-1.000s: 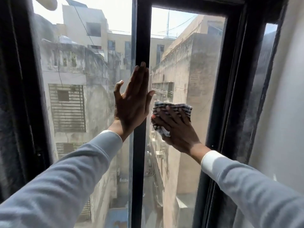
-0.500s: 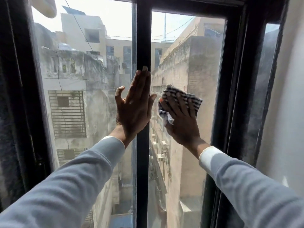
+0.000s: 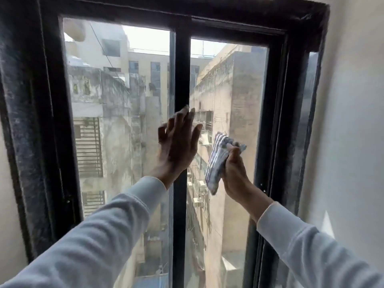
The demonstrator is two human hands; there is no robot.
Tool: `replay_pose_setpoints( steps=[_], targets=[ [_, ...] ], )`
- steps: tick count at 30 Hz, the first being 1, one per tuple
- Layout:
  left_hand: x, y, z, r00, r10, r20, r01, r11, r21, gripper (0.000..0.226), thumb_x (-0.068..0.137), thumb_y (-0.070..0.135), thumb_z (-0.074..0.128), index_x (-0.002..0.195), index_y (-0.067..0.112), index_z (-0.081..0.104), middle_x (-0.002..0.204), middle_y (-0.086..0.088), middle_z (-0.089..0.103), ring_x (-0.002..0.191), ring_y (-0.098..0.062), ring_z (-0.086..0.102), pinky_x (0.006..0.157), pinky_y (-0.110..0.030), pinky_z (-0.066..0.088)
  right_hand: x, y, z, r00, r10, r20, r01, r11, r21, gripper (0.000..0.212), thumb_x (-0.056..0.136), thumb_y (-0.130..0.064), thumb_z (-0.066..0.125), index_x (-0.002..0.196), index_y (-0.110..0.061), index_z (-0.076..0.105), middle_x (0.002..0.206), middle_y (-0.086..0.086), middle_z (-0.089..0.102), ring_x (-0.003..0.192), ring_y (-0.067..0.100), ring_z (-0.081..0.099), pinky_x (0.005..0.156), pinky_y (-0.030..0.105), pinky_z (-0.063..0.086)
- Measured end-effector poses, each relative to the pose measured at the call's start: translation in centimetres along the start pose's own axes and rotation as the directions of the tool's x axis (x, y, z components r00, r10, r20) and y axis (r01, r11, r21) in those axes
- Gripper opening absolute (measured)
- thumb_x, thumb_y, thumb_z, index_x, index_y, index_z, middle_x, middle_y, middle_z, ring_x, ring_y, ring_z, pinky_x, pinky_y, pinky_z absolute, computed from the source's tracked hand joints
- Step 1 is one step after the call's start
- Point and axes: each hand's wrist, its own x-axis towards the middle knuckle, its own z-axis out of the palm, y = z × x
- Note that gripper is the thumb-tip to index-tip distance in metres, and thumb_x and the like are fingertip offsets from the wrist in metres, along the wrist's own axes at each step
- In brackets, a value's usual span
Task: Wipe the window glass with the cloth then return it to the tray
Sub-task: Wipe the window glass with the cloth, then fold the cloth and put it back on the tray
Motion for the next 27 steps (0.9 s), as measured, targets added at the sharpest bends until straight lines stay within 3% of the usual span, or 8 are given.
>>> replay_pose_setpoints(
  steps=[3,6,9,12,16,19,22,27],
  targets=[
    [-1.0,2.6,-1.5,0.968,-0.18,0.177,0.239,0.881,-0.41,0.063,0.115,0.06,0.03,0.157,0.018,0.052,0.16,-0.009,0.053,0.144,-0.027,0.055,0.122,-0.055,0.04,-0.8,-6.7,-0.4,0.989,-0.016,0.144,-0.02,0.969,0.247,0.071,0.116,-0.058,0.011,0.142,-0.009,0.055,0.127,0.014,0.068,0.126,0.037,0.068,0.11,0.061,0.057],
    [-0.4,5.3,-4.6,0.884,-0.181,0.43,0.467,0.376,-0.8,0.072,0.119,0.056,0.026,0.13,-0.001,0.068,0.119,-0.023,0.075,0.101,-0.019,0.078,0.087,-0.034,0.067,-2.1,-10.5,-0.9,0.964,-0.021,0.265,-0.043,0.971,0.233,0.076,0.114,-0.064,0.013,0.13,-0.012,0.066,0.113,0.01,0.078,0.102,0.03,0.079,0.079,0.044,0.069],
    [-0.1,5.8,-7.9,0.85,-0.189,0.492,0.52,0.15,-0.841,0.06,0.12,0.047,0.038,0.133,0.0,0.072,0.108,-0.008,0.077,0.094,-0.011,0.077,0.084,-0.027,0.062,-3.8,-13.0,-1.6,0.956,-0.027,0.293,-0.032,0.98,0.196,0.069,0.114,-0.062,0.02,0.129,-0.013,0.067,0.114,0.013,0.075,0.098,0.033,0.078,0.078,0.048,0.068],
    [-0.8,6.2,-10.9,0.88,-0.181,0.438,0.461,0.11,-0.88,0.038,0.117,0.036,0.052,0.106,0.008,0.075,0.09,-0.001,0.071,0.083,-0.015,0.069,0.078,-0.032,0.058,-6.1,-14.6,-2.9,0.982,-0.019,0.188,0.013,0.999,0.035,0.059,0.113,-0.056,0.028,0.129,-0.013,0.066,0.118,0.016,0.07,0.111,0.037,0.069,0.104,0.061,0.055],
    [-2.6,8.2,-14.1,0.919,-0.224,0.324,0.372,0.22,-0.902,0.031,0.115,0.028,0.06,0.097,0.007,0.074,0.079,0.001,0.066,0.069,-0.012,0.065,0.06,-0.029,0.054,-11.1,-16.0,-5.2,0.998,-0.057,0.031,0.061,0.983,-0.173,0.036,0.114,-0.034,0.045,0.102,-0.014,0.072,0.089,0.009,0.073,0.083,0.025,0.074,0.082,0.043,0.062],
    [-5.3,10.2,-14.3,0.928,-0.214,0.305,0.351,0.234,-0.907,0.038,0.113,0.031,0.064,0.1,-0.003,0.073,0.081,-0.016,0.064,0.075,-0.025,0.059,0.066,-0.044,0.049,-15.6,-16.0,-7.6,0.991,-0.089,-0.099,0.062,0.968,-0.245,0.042,0.11,-0.032,0.06,0.116,0.008,0.072,0.104,0.028,0.076,0.093,0.036,0.076,0.091,0.054,0.063],
    [-9.4,13.7,-13.3,0.915,-0.186,0.359,0.39,0.168,-0.906,0.042,0.113,0.033,0.065,0.094,-0.004,0.068,0.079,-0.029,0.06,0.074,-0.025,0.054,0.06,-0.053,0.048,-21.2,-15.5,-10.4,0.968,-0.083,-0.238,0.03,0.975,-0.219,0.03,0.106,-0.032,0.07,0.109,-0.004,0.081,0.104,0.018,0.084,0.089,0.031,0.081,0.083,0.05,0.067],
    [-17.2,22.1,-12.7,0.865,-0.066,0.498,0.5,0.032,-0.865,0.026,0.114,0.035,0.063,0.093,0.02,0.069,0.081,0.005,0.071,0.075,-0.016,0.064,0.067,-0.037,0.054,-31.4,-15.3,-16.3,0.899,0.046,-0.435,-0.112,0.985,-0.127,0.026,0.094,-0.027,0.084,0.115,-0.013,0.081,0.117,0.015,0.085,0.106,0.035,0.079,0.096,0.049,0.064]
  ],
)
